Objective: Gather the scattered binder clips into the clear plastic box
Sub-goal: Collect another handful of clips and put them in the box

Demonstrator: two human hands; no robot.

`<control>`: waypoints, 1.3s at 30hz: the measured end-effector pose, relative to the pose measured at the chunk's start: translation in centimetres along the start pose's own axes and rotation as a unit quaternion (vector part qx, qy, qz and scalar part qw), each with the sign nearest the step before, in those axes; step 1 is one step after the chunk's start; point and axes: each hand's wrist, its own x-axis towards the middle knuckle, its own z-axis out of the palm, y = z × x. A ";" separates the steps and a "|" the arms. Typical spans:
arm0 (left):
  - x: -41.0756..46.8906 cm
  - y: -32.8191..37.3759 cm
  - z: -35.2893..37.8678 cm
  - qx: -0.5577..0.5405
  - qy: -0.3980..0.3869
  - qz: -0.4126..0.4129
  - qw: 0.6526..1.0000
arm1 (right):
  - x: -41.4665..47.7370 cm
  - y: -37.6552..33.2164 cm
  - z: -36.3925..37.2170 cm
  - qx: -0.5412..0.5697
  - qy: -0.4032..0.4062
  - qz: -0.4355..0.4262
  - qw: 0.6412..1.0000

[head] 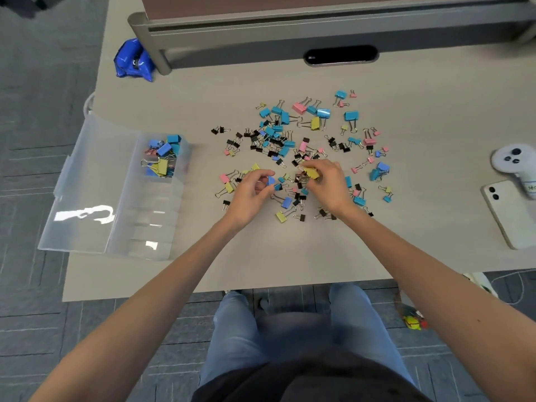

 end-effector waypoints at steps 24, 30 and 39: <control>11.8 4.5 1.1 -0.069 0.042 -0.135 0.987 | 8.9 -0.5 -3.3 0.333 -0.105 0.274 0.896; 14.8 3.6 0.1 0.051 0.065 -0.079 0.993 | 12.7 0.5 -2.8 0.140 -0.048 0.136 0.980; 19.3 5.8 0.9 0.225 0.086 0.024 0.970 | 16.8 2.7 -5.2 -0.102 0.032 0.086 0.991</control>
